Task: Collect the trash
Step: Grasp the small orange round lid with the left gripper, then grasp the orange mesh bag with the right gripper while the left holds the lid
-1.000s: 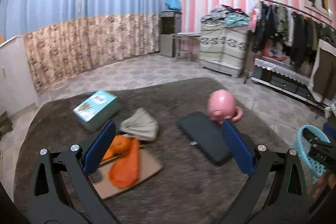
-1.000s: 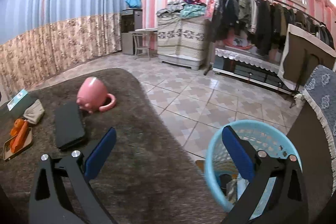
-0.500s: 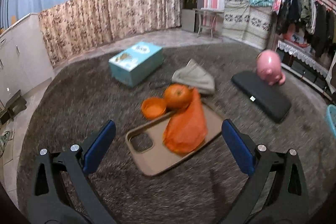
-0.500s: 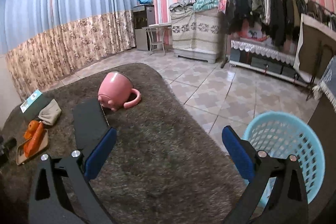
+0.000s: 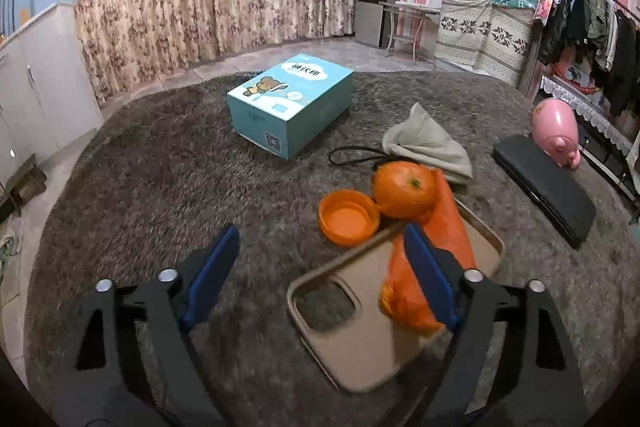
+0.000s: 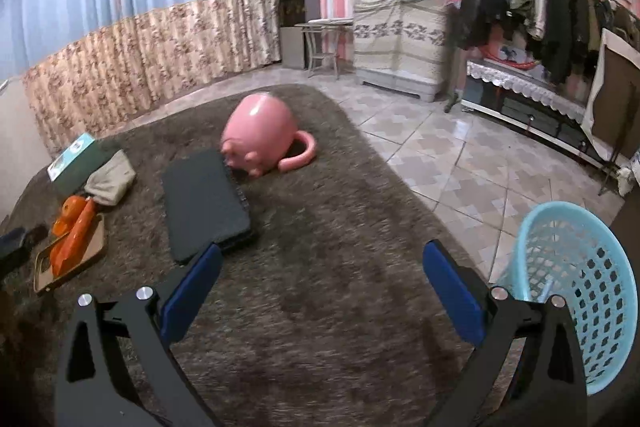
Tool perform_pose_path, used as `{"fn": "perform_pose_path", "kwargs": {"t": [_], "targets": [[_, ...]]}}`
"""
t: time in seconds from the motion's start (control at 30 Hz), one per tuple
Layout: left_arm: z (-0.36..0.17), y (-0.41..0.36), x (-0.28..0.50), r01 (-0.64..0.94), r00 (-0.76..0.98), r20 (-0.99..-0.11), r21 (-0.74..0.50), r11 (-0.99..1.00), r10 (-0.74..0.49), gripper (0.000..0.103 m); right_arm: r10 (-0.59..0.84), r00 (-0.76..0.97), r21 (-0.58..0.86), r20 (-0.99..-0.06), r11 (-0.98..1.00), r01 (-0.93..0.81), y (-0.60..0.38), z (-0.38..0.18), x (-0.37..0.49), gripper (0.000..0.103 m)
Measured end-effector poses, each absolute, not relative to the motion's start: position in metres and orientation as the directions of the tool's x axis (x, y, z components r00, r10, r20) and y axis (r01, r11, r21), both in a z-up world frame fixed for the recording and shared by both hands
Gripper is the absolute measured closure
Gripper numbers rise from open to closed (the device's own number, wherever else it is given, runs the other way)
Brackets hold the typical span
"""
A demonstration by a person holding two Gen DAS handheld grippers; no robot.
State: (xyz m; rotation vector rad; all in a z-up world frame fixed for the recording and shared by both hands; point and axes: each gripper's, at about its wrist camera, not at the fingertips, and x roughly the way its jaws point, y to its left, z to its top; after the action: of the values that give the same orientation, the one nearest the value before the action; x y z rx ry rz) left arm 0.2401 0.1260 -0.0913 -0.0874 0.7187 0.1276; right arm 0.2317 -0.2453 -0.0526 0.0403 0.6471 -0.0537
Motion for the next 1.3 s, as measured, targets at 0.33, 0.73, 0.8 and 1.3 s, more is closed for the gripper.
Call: {"fn": "perform_pose_path", "kwargs": {"t": [0.33,0.73,0.8,1.3], "targets": [[-0.108,0.117,0.281,-0.059,0.679,-0.734,-0.026,0.998,0.021,0.038,-0.047,0.805,-0.024,-0.592,0.999,0.041,-0.229,-0.056,0.233,0.005],[-0.109,0.130,0.275,-0.036,0.692,-0.718,-0.130,0.991,-0.069,0.063,0.010,0.798,-0.030,-0.603,0.999,-0.035,-0.195,-0.057,0.241,0.005],[-0.103,0.130,0.267,-0.036,0.714,-0.699,-0.096,0.995,-0.042,0.063,0.024,0.798,-0.052,-0.602,0.996,-0.070,-0.181,-0.055,0.243,0.005],[-0.090,0.202,0.204,-0.223,0.802,-0.578,-0.055,0.973,0.151,0.063,0.276,0.688,-0.025,-0.671,0.919,-0.393,-0.044,-0.062,0.264,0.006]]}}
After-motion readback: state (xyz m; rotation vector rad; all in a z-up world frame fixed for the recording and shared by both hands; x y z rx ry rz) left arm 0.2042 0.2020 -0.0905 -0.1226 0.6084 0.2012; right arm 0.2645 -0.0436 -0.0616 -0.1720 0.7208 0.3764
